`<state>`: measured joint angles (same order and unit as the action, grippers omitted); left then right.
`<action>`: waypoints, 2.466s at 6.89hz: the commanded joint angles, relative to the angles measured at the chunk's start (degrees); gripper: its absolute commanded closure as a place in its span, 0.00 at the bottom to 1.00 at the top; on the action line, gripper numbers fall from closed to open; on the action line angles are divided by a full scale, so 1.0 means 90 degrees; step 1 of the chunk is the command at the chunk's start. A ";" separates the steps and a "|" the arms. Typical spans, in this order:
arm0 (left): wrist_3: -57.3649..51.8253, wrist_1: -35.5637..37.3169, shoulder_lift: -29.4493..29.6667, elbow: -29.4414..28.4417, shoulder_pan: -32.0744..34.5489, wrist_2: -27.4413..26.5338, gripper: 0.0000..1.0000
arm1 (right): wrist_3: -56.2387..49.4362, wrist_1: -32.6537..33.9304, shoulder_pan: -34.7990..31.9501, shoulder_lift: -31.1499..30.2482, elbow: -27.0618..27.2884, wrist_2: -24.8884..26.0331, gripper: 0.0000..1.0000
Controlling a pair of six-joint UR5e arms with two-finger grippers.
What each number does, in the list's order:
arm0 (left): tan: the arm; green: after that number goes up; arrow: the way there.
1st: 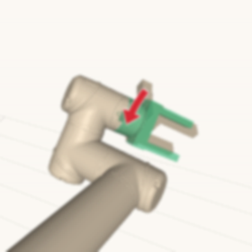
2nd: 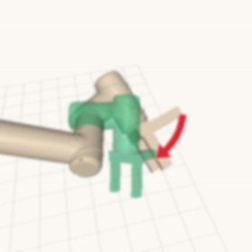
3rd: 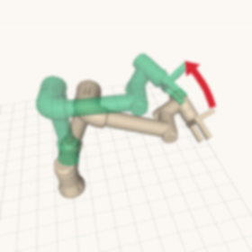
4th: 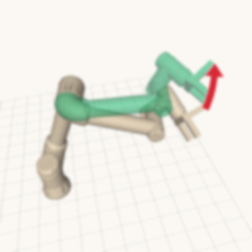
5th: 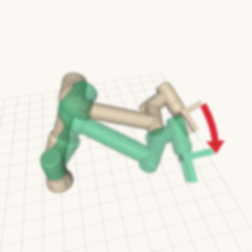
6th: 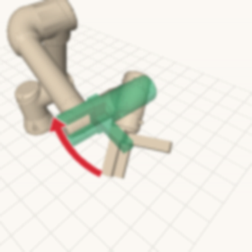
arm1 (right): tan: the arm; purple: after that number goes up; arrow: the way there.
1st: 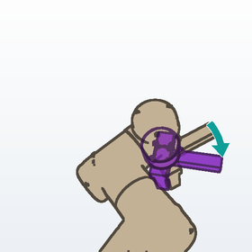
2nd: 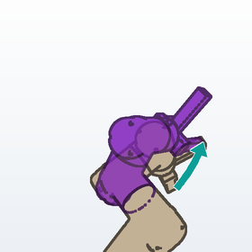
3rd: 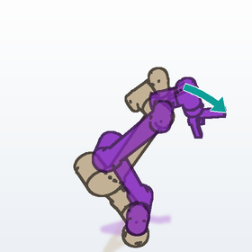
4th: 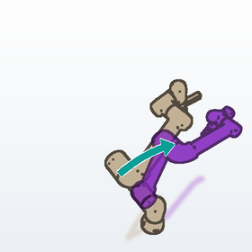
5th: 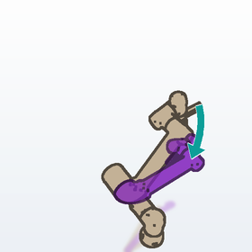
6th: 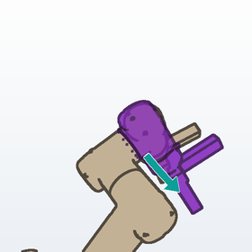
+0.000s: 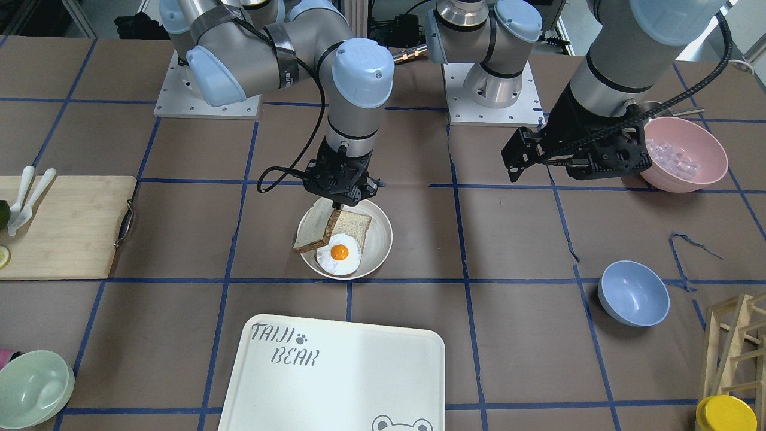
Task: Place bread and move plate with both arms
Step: 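Carry the bread with the right gripper over the egg on the plate, then lower the bread onto the egg and open the right gripper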
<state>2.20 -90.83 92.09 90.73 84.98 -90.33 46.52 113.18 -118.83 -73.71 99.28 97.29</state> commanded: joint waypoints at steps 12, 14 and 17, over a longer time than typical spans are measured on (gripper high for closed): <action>0.0000 0.0043 0.0002 0.0016 0.0002 -0.0002 0.00 | -0.0237 0.0452 -0.0254 0.0417 0.0043 0.0020 0.57; 0.0000 0.0043 0.0002 0.0007 0.0002 -0.0002 0.00 | -0.0276 0.0443 -0.0235 0.0378 -0.0014 0.0020 0.19; 0.0029 0.0004 0.0011 0.0016 -0.0008 -0.0032 0.00 | -0.2067 0.0297 0.0757 -0.0224 -0.0093 -0.0435 0.00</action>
<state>2.28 -90.54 92.07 90.80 84.97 -90.49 34.79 116.58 -116.51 -72.98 98.58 96.42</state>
